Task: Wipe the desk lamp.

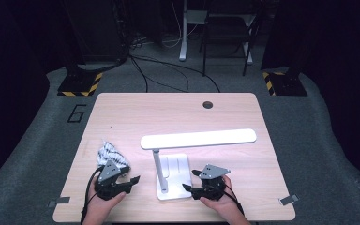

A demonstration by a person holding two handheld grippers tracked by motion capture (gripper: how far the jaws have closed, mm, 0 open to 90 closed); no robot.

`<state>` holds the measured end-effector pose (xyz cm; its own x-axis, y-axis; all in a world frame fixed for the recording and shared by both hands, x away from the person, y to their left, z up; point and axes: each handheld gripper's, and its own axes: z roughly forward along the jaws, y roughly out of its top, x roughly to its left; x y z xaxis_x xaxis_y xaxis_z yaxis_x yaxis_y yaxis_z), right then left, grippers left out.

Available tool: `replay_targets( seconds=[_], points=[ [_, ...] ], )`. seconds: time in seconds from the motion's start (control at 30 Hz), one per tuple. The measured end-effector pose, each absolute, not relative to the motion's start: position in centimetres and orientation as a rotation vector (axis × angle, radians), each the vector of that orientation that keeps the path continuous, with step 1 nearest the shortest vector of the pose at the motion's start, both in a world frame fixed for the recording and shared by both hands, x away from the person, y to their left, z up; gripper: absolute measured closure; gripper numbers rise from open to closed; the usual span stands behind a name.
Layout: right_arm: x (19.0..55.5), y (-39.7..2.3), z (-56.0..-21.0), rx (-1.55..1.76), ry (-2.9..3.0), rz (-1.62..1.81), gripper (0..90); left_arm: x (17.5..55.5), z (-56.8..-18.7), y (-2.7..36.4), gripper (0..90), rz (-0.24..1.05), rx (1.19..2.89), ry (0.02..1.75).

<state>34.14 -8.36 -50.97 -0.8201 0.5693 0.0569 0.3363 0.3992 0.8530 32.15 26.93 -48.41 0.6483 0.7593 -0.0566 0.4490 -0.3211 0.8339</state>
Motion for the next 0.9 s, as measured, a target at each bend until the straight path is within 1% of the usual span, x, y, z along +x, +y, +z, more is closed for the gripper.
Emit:
replay_targets(
  seconds=[0.1, 0.17, 0.3, 0.37, 0.4, 0.47, 0.6, 0.9],
  points=[
    [34.1, -8.5, -51.1, 0.814, 2.406, 1.382, 31.7, 32.0, -48.4, 26.4, 40.5, 0.431, 1.971, 0.930],
    [34.1, -8.7, -51.2, 0.829, 2.411, 1.375, 29.1, 31.8, -48.5, 25.8, 40.5, 0.399, 1.975, 0.916],
    [33.8, -8.8, -51.5, 0.840, 2.432, 1.356, 23.1, 31.5, -48.5, 25.1, 40.0, 0.385, 1.978, 0.892],
    [33.8, -8.8, -51.6, 0.849, 2.433, 1.348, 21.9, 31.4, -48.4, 24.8, 36.8, 0.387, 1.990, 0.874],
    [33.7, -8.8, -51.7, 0.854, 2.445, 1.340, 20.9, 31.3, -48.4, 24.6, 36.8, 0.379, 1.987, 0.877],
    [33.8, -8.7, -51.9, 0.851, 2.458, 1.333, 18.5, 31.3, -48.5, 24.3, 31.5, 0.377, 1.989, 0.871],
    [33.7, -8.7, -51.8, 0.847, 2.449, 1.340, 17.0, 31.3, -48.5, 24.1, 26.5, 0.371, 1.983, 0.863],
    [33.5, -8.4, -51.8, 0.824, 2.452, 1.331, 14.4, 31.1, -48.5, 23.5, 22.6, 0.332, 1.961, 0.859]
  ],
)
